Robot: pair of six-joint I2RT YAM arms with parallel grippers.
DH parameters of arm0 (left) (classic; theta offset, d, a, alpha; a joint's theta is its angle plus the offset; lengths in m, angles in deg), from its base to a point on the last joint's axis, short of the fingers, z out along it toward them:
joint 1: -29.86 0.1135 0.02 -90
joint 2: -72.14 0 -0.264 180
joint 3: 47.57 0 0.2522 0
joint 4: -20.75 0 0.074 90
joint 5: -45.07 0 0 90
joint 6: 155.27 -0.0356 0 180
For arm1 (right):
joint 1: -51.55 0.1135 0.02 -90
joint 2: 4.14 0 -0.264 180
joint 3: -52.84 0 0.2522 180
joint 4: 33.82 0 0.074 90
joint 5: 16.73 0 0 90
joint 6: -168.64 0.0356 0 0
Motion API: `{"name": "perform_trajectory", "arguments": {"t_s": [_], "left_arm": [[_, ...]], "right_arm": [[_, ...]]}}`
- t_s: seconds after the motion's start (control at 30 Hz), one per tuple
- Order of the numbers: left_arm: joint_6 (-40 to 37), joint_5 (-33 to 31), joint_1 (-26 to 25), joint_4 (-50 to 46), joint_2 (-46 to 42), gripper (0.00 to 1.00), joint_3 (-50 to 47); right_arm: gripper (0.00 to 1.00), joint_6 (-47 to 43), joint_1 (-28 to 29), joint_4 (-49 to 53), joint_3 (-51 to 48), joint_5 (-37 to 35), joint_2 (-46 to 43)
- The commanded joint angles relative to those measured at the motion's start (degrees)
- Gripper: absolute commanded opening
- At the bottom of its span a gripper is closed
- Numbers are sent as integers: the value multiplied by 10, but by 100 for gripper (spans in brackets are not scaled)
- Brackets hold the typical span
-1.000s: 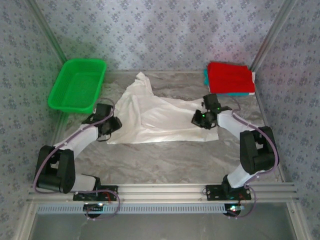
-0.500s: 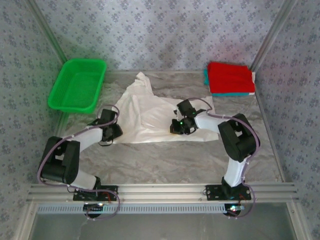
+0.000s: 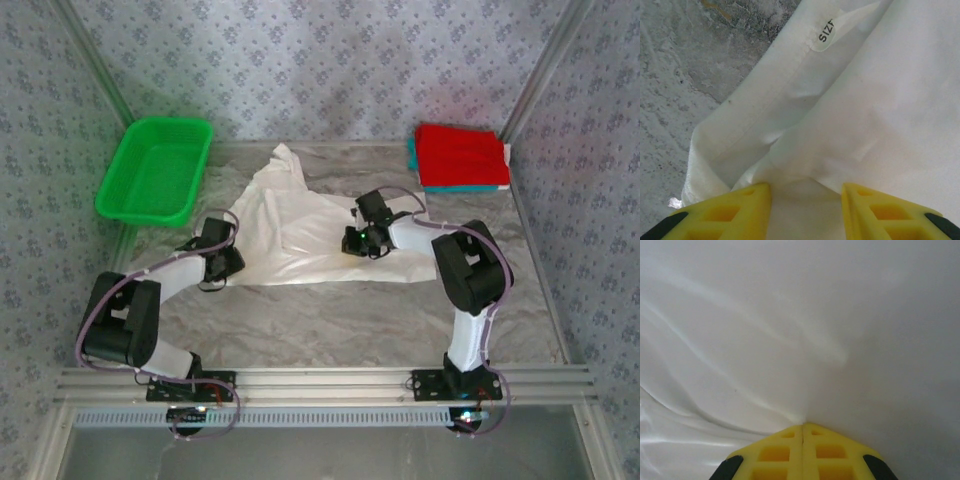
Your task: Fold and stack the t-shirts
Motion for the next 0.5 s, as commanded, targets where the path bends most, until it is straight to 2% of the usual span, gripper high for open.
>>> {"name": "perform_trajectory", "arguments": {"t_s": [0.0,0.1,0.2,0.47], "left_arm": [[-1,-12,0,-15,-1,42,1],[-4,-11,1,-16,0,42,1],[-6,-12,1,-15,0,42,1],[-7,-13,2,-18,4,42,2]], "right_arm": [[0,-37,10,0,7,22,-55],[0,-59,31,-10,-18,49,-77],[0,-64,43,-14,-33,40,-67],[0,-21,18,-37,-1,3,-14]]}}
